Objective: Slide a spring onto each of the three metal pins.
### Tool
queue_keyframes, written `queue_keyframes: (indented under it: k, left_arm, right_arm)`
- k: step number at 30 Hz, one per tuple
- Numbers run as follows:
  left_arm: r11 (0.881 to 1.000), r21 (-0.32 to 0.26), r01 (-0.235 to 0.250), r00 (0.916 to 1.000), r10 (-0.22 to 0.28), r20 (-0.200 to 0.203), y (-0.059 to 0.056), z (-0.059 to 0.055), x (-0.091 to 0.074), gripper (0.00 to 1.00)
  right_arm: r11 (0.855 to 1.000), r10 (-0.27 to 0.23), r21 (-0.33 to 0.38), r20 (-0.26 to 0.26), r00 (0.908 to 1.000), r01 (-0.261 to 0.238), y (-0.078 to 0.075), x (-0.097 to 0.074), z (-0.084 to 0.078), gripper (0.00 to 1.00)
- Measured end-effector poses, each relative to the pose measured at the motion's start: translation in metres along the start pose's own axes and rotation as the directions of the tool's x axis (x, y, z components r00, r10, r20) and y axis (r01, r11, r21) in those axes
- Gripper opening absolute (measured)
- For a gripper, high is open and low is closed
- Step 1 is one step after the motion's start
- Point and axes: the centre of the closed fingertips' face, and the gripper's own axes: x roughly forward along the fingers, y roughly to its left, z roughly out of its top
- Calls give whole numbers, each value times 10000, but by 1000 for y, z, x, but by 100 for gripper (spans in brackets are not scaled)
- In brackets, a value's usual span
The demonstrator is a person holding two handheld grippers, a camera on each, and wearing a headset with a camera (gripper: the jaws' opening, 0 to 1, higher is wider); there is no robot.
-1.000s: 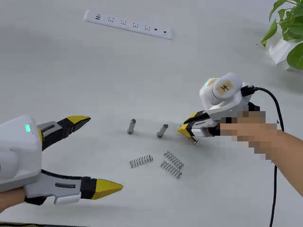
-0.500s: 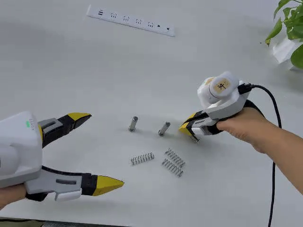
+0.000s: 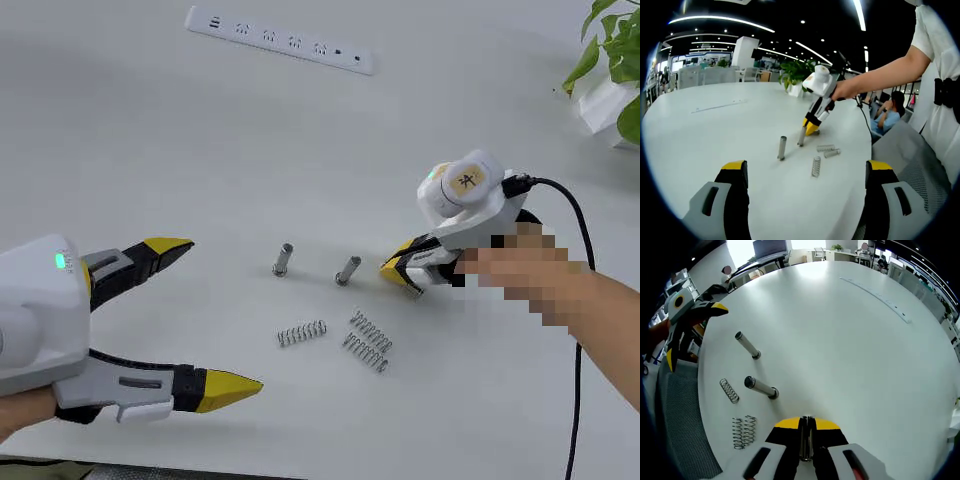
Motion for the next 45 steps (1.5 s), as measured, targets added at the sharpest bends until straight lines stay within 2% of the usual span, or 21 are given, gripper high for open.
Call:
queue_keyframes:
  k: [12, 18, 25, 30, 36, 40, 45]
  left_arm:
    - [10000, -7, 58, 10000, -58, -30, -2, 0, 0, 97]
    - [10000, -13, 99, 9999, -99, -37, -3, 0, 1, 97]
    - [9999, 20, 160, 9999, -160, -54, -4, 1, 2, 97]
    - [9998, 74, 202, 9998, -201, -73, -5, 1, 3, 97]
    - [9996, 78, 281, 9995, -280, -112, -8, 1, 4, 96]
    - [9995, 126, 296, 9995, -295, -106, -9, 1, 4, 96]
    - [9994, 161, 302, 9995, -300, -122, -9, 2, 4, 97]
  right_arm:
    - [10000, -73, -41, 114, 9999, 74, 2, -1, 1, 4]
    - [9999, -152, 5, 393, 9991, 152, 2, -9, 3, 4]
    - [9996, -276, -63, 660, 9974, 281, 11, -21, 6, 4]
    - [9994, -338, -51, 895, 9954, 343, 13, -28, 6, 4]
    - [9990, -453, 29, 1168, 9921, 453, 12, -36, 5, 4]
    - [9987, -507, 124, 1317, 9900, 495, 4, -39, 3, 4]
    - [9983, -574, 198, 1489, 9872, 550, 6, -42, 0, 4]
